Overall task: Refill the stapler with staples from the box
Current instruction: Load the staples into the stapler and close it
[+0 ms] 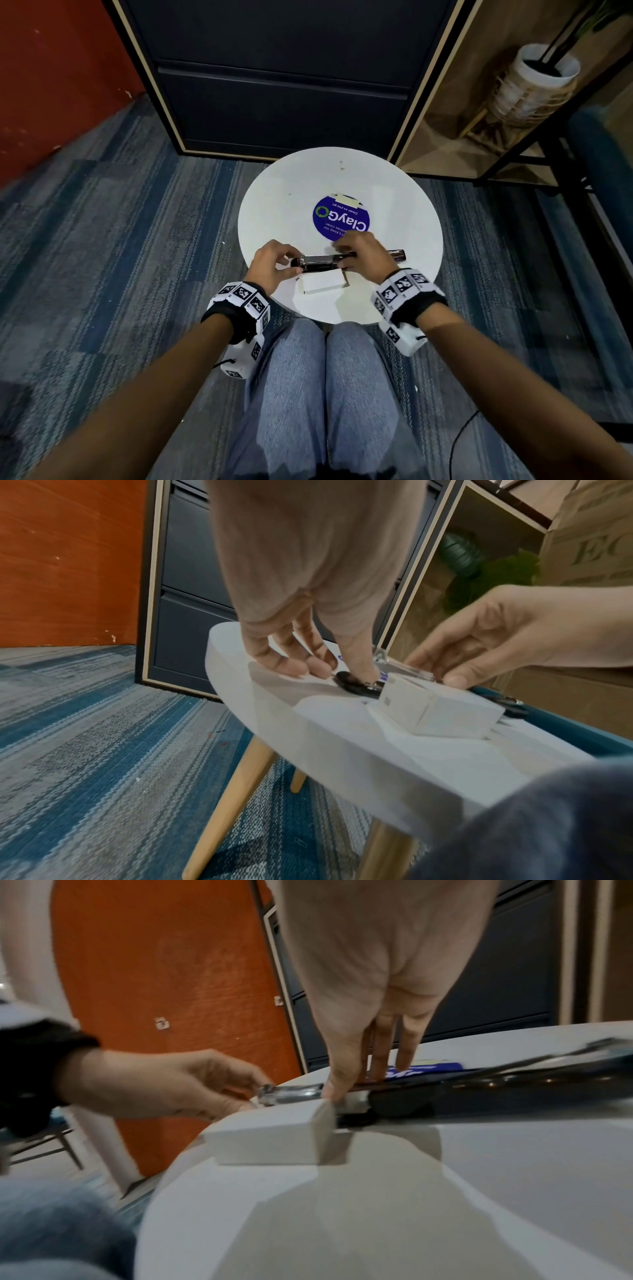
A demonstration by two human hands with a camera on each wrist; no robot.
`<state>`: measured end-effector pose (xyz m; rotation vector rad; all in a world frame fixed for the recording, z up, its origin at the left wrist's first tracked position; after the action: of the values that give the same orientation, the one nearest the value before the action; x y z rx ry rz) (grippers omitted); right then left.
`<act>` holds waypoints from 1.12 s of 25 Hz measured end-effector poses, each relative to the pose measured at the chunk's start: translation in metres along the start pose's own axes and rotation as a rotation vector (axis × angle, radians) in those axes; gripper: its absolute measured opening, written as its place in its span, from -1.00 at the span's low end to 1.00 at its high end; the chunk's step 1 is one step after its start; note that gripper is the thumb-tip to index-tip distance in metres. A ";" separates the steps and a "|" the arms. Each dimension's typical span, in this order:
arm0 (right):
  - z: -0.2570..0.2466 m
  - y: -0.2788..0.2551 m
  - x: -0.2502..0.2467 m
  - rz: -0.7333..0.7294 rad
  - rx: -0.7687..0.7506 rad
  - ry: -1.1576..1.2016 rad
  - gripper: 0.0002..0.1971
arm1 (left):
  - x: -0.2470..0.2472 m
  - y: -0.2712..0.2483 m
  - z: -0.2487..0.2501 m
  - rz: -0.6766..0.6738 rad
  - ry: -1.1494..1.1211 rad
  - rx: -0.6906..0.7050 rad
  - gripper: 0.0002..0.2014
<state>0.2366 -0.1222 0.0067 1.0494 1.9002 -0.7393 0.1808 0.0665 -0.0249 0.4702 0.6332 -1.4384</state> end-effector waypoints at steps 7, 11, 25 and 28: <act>0.072 -0.029 -0.040 0.057 0.186 -0.006 -0.63 | 0.007 -0.003 -0.012 0.033 0.004 0.027 -0.65; 0.044 -0.025 -0.074 0.211 0.066 0.224 -0.65 | 0.009 -0.004 -0.011 0.042 -0.007 0.048 -0.66; -0.024 0.002 -0.017 0.015 -0.057 0.197 -0.79 | 0.014 -0.004 -0.010 0.065 0.022 0.046 -0.65; -0.020 -0.002 -0.011 0.066 -0.051 0.199 -0.80 | 0.014 -0.005 -0.011 0.086 0.012 0.051 -0.65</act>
<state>0.2309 -0.1118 0.0265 1.1839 2.0306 -0.5632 0.1753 0.0623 -0.0419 0.5404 0.5798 -1.3739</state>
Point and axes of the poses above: each hand's wrist, its own y-axis towards the middle knuckle, its own x-axis out of the palm, z = x × y, the point moved 4 cm from there along y, towards the middle knuckle, and after that the axes turned 7 degrees about z, right-handed, at the moved point
